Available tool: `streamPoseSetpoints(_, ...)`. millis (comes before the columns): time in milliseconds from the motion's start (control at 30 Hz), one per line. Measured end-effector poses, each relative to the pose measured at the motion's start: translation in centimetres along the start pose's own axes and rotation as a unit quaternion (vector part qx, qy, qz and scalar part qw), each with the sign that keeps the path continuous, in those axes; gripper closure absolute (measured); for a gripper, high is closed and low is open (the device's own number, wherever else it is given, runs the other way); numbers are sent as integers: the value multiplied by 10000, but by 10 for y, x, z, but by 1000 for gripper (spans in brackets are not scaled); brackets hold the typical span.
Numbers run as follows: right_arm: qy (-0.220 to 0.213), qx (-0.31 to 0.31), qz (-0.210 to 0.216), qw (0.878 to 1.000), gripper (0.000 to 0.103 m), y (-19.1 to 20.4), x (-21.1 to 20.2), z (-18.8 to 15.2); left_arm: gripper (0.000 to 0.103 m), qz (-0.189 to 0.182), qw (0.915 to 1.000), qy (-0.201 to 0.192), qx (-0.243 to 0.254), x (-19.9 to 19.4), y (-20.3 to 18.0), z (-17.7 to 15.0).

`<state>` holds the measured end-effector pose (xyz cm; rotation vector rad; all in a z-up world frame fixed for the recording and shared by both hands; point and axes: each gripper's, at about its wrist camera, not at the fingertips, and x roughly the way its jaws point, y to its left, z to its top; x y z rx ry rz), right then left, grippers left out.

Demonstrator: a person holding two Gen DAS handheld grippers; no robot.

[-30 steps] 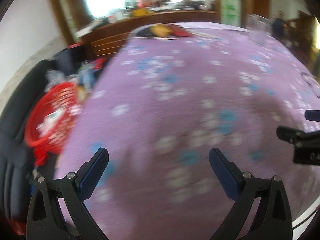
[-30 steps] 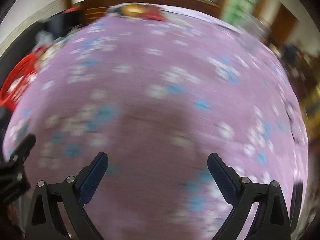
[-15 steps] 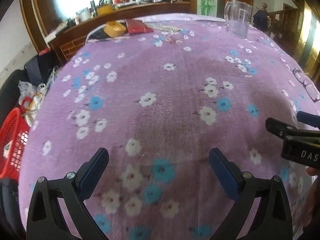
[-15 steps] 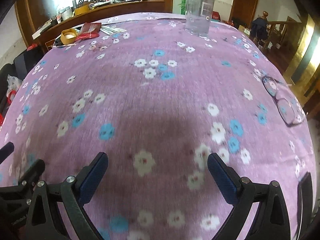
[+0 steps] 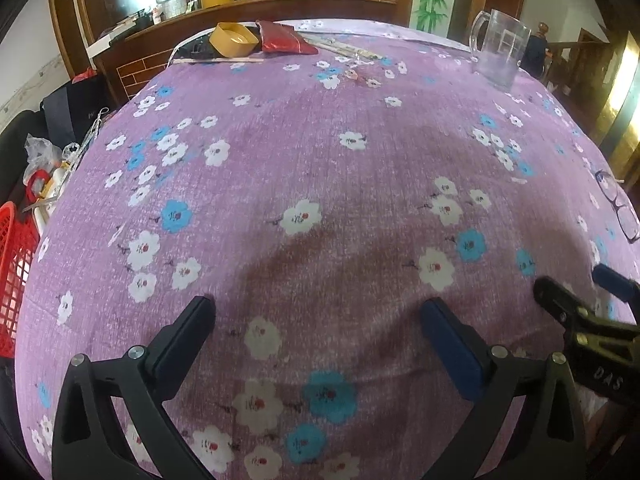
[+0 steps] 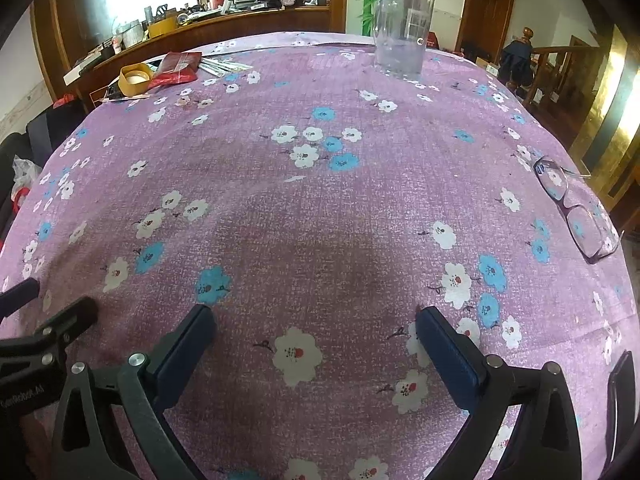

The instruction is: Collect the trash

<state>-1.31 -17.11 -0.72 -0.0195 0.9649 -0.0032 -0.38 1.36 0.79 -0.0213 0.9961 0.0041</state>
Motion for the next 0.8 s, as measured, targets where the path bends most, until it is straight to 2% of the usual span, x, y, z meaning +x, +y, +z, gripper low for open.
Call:
streamPoseSetpoints(300,-156,-36,54,9999,0,-1,4,3,0,1,9999,-125,31,2,0,3)
streamPoseSetpoints(800,-158,-36,55,9999,0,-1,4,3,0,-2,9998,-219,34,5,1,5)
